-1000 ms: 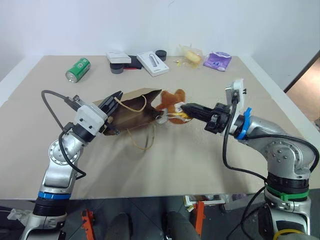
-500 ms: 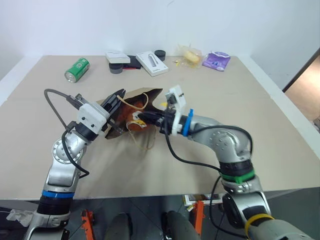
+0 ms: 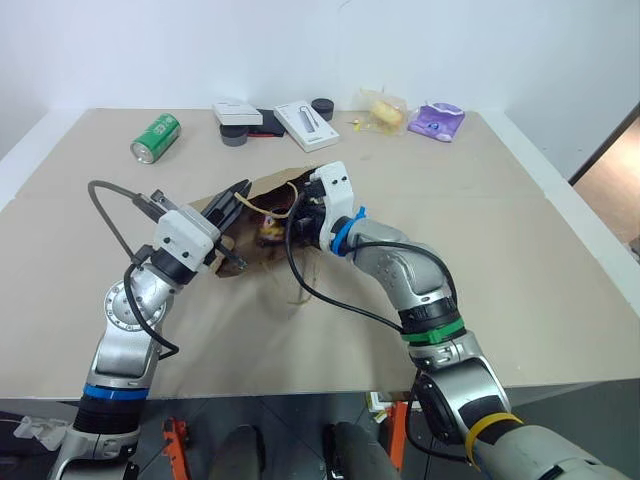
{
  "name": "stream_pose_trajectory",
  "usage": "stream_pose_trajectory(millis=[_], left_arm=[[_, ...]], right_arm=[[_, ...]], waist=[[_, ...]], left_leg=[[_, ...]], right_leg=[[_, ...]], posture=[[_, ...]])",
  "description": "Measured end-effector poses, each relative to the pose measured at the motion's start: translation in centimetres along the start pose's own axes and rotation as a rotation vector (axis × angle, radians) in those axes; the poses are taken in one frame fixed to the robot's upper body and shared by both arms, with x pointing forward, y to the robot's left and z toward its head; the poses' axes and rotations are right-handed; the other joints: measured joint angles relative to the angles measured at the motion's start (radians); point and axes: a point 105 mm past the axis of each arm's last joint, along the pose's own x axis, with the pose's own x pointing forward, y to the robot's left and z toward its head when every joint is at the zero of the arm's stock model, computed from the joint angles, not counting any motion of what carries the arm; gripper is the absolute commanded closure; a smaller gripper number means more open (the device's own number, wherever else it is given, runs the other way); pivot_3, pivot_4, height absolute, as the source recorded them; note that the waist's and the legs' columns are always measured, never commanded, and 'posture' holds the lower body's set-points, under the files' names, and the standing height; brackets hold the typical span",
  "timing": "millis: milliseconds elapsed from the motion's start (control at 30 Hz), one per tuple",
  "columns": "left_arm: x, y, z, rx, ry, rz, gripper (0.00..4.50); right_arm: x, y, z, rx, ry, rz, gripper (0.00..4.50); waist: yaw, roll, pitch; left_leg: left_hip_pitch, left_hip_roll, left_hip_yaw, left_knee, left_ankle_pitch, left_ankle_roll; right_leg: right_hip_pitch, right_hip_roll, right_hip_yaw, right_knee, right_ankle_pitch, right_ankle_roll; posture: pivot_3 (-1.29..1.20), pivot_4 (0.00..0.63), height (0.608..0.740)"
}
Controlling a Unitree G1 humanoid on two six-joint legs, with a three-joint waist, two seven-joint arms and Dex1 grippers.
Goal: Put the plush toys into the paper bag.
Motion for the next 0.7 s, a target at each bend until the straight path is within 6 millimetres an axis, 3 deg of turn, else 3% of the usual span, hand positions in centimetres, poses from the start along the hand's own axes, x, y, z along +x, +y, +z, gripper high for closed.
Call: stream_pose_trajectory(millis=[133, 200, 233, 333, 400, 433, 567, 600, 667, 700], left_arm=[[0.0, 0.1, -0.1, -0.005, 0.008, 0.005, 4.50], [0.0, 0.2, -0.3, -0.008, 0.016, 0.008, 4.50], [0.0, 0.2, -0.3, -0.009, 0.018, 0.009, 4.50], [0.0, 0.3, -0.3, -0.009, 0.020, 0.013, 4.50], [0.0, 0.4, -0.4, -0.009, 0.021, 0.014, 4.50], [0.0, 0.4, -0.5, -0.012, 0.024, 0.015, 4.50], [0.0, 0.4, -0.6, -0.014, 0.026, 0.016, 4.50], [0.1, 0.5, -0.5, -0.013, 0.023, 0.015, 4.50], [0.2, 0.5, -0.6, -0.014, 0.023, 0.015, 4.50], [0.2, 0.5, -0.6, -0.014, 0.022, 0.014, 4.50]], right_arm=[[-2.7, 2.0, 1.4, -0.067, -0.032, 0.158, 0.05], [-4.3, 2.6, 1.7, -0.065, -0.036, 0.227, 0.05], [-5.8, 2.4, 2.2, -0.052, -0.052, 0.267, 0.05], [-7.9, 1.3, 3.7, -0.022, -0.109, 0.271, 0.05], [-9.1, -0.4, 5.0, 0.004, -0.170, 0.213, 0.05], [-9.1, -3.6, 5.0, 0.058, -0.178, 0.059, 0.05], [-7.9, -7.1, 3.1, 0.124, -0.108, -0.139, 0.05], [-7.1, -8.4, 1.2, 0.160, -0.048, -0.221, 0.05], [-5.1, -8.4, -2.1, 0.198, 0.040, -0.241, 0.05], [-4.7, -8.2, -2.7, 0.207, 0.056, -0.238, 0.05]], waist=[[0.002, 0.000, 0.000], [0.003, 0.000, 0.000], [0.004, 0.000, 0.000], [0.005, 0.000, 0.000], [0.005, 0.000, 0.000], [0.001, 0.000, 0.000], [-0.005, 0.000, 0.000], [-0.006, 0.000, 0.000], [-0.010, 0.000, 0.000], [-0.012, 0.000, 0.000]], left_leg=[[0.000, 0.000, 0.000, 0.000, 0.000, 0.000], [0.000, 0.000, 0.000, 0.000, 0.000, 0.000], [0.000, -0.001, 0.000, 0.000, 0.000, 0.000], [0.001, -0.001, 0.000, 0.000, 0.000, 0.000], [0.002, 0.000, 0.000, 0.000, 0.000, 0.000], [0.004, 0.000, 0.001, 0.000, 0.000, 0.000], [0.004, 0.001, 0.001, 0.000, 0.000, 0.000], [0.004, 0.001, 0.001, 0.000, 0.000, 0.000], [0.003, 0.001, 0.001, 0.000, 0.000, 0.000], [0.003, 0.001, 0.001, -0.001, 0.000, 0.000]], right_leg=[[0.000, -0.001, -0.001, 0.000, -0.001, 0.000], [0.000, -0.001, 0.000, 0.000, -0.001, 0.000], [0.000, -0.001, 0.000, 0.000, 0.000, 0.000], [0.001, -0.001, 0.000, 0.000, -0.001, -0.001], [0.001, -0.001, 0.000, 0.000, -0.002, -0.004], [0.002, 0.000, 0.000, 0.000, -0.001, -0.006], [0.002, 0.001, 0.001, 0.000, 0.000, -0.006], [0.002, 0.002, 0.001, 0.000, 0.000, -0.006], [0.001, 0.002, 0.002, 0.000, 0.001, -0.002], [0.001, 0.002, 0.002, 0.000, 0.001, -0.002]], posture=[[0.00, 0.150, 0.740], [0.00, 0.150, 0.740], [0.00, 0.150, 0.740], [0.00, 0.150, 0.740], [0.00, 0.150, 0.740], [0.00, 0.150, 0.740], [0.00, 0.150, 0.740], [0.00, 0.150, 0.740], [0.00, 0.150, 0.740], [0.00, 0.150, 0.740]])
